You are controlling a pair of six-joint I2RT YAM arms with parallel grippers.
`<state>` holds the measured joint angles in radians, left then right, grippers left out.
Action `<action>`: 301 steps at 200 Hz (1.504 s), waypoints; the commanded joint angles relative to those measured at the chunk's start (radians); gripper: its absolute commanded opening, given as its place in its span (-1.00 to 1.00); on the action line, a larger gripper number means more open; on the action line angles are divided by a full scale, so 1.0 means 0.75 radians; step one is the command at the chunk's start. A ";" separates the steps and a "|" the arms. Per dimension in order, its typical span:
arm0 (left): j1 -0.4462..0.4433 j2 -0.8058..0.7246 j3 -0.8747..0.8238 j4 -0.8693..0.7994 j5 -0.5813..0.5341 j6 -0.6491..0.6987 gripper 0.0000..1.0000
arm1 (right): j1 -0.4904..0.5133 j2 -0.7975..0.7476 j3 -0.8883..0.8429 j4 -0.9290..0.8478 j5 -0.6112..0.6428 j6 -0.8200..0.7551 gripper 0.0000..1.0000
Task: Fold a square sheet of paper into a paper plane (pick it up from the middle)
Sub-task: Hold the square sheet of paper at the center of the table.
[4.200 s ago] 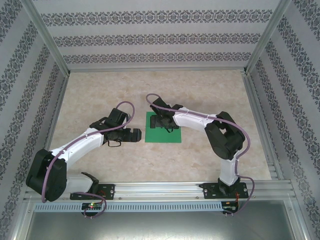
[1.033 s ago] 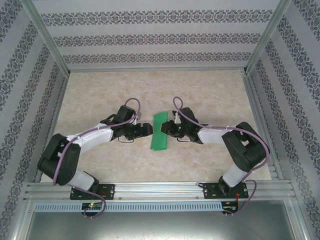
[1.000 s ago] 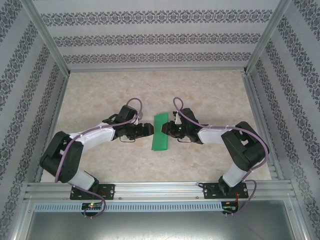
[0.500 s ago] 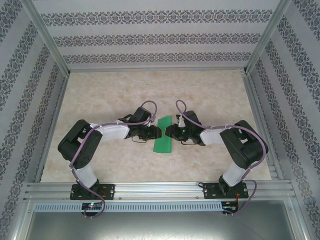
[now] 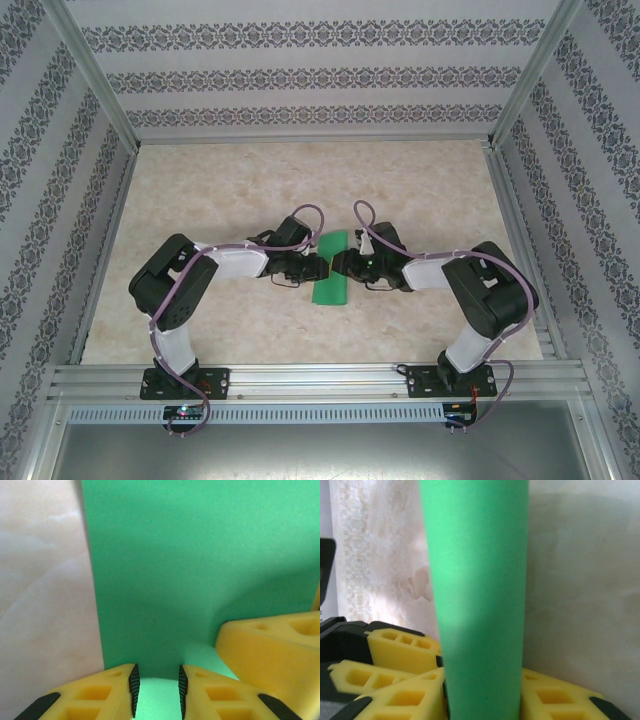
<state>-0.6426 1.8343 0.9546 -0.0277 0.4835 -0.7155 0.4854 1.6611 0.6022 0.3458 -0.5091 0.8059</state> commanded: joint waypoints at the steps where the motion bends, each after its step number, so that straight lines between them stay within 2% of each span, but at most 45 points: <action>1: -0.029 0.055 0.010 -0.013 -0.018 0.023 -0.36 | -0.015 -0.090 0.031 -0.195 0.094 -0.108 -0.23; 26: -0.033 0.062 0.014 -0.006 -0.013 0.022 -0.37 | -0.017 -0.133 0.078 -0.365 0.180 -0.182 -0.11; 58: -0.037 0.066 0.021 0.007 0.002 0.015 -0.36 | -0.016 -0.111 0.123 -0.437 0.210 -0.214 -0.11; 114: -0.039 0.041 0.038 0.004 0.026 0.017 -0.33 | -0.015 -0.075 0.166 -0.533 0.261 -0.277 -0.31; 151: -0.041 0.011 0.044 -0.002 0.039 0.023 -0.32 | -0.022 -0.076 0.173 -0.551 0.253 -0.325 -0.39; 227: -0.040 -0.095 0.086 -0.128 0.010 0.075 -0.25 | -0.050 -0.064 0.170 -0.568 0.200 -0.380 -0.39; 301: -0.041 -0.061 0.130 -0.206 -0.008 0.121 -0.28 | -0.075 -0.087 0.132 -0.535 0.121 -0.404 -0.36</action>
<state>-0.6556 1.7920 1.0218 -0.1234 0.4957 -0.6617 0.4431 1.6020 0.7120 -0.0502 -0.3870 0.5411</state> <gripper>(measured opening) 0.362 0.321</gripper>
